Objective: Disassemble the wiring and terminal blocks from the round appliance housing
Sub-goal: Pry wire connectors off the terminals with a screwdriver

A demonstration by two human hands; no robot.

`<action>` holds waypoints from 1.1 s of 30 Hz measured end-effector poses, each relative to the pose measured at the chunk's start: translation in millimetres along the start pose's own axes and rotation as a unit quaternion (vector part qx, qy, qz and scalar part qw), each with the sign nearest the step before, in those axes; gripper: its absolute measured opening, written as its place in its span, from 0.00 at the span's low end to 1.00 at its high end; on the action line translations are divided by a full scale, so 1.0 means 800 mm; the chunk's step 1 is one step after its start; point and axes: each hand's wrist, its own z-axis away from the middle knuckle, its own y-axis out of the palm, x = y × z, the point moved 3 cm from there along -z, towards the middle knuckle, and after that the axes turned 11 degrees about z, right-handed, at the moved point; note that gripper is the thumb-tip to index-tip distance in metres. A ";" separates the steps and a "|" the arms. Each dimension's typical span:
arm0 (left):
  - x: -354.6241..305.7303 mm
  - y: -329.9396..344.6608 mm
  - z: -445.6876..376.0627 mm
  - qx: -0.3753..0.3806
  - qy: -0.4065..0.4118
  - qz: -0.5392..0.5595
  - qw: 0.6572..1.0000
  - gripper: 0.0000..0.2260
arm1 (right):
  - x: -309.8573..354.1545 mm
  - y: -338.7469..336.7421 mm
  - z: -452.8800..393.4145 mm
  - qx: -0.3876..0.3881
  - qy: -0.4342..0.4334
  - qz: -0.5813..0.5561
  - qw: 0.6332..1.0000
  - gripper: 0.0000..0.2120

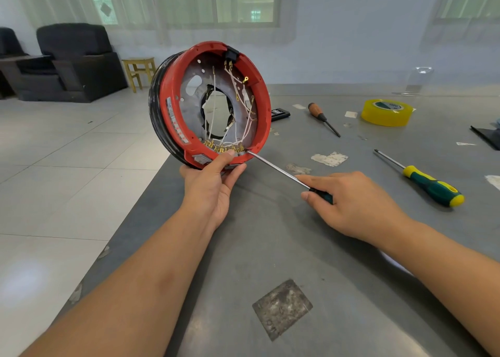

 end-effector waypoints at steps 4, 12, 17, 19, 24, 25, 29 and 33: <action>0.000 -0.002 -0.002 0.008 -0.013 0.000 1.000 0.31 | -0.002 0.000 -0.001 -0.004 -0.011 0.004 1.000 0.21; -0.002 -0.001 -0.003 0.019 -0.011 -0.002 1.000 0.31 | -0.004 -0.006 -0.003 -0.006 -0.012 -0.013 1.000 0.18; -0.001 0.000 -0.003 0.018 -0.002 -0.018 1.000 0.31 | -0.001 -0.008 -0.002 0.000 -0.010 -0.013 1.000 0.18; 0.000 0.000 -0.004 0.010 0.000 -0.013 1.000 0.32 | 0.002 -0.007 0.001 0.000 -0.007 -0.019 1.000 0.18; -0.001 0.001 -0.006 -0.015 -0.001 0.017 1.000 0.33 | 0.010 -0.001 0.003 -0.006 0.004 -0.029 1.000 0.18; 0.000 0.001 -0.007 -0.018 -0.001 0.021 1.000 0.33 | 0.011 -0.001 0.003 -0.009 0.006 -0.031 0.999 0.18; 0.001 0.001 -0.006 -0.021 -0.008 0.028 0.999 0.34 | 0.015 -0.001 0.006 -0.013 0.011 -0.052 0.999 0.17; 0.001 0.001 -0.004 -0.021 -0.012 0.030 0.999 0.33 | 0.020 0.001 0.007 -0.009 0.018 -0.076 0.997 0.15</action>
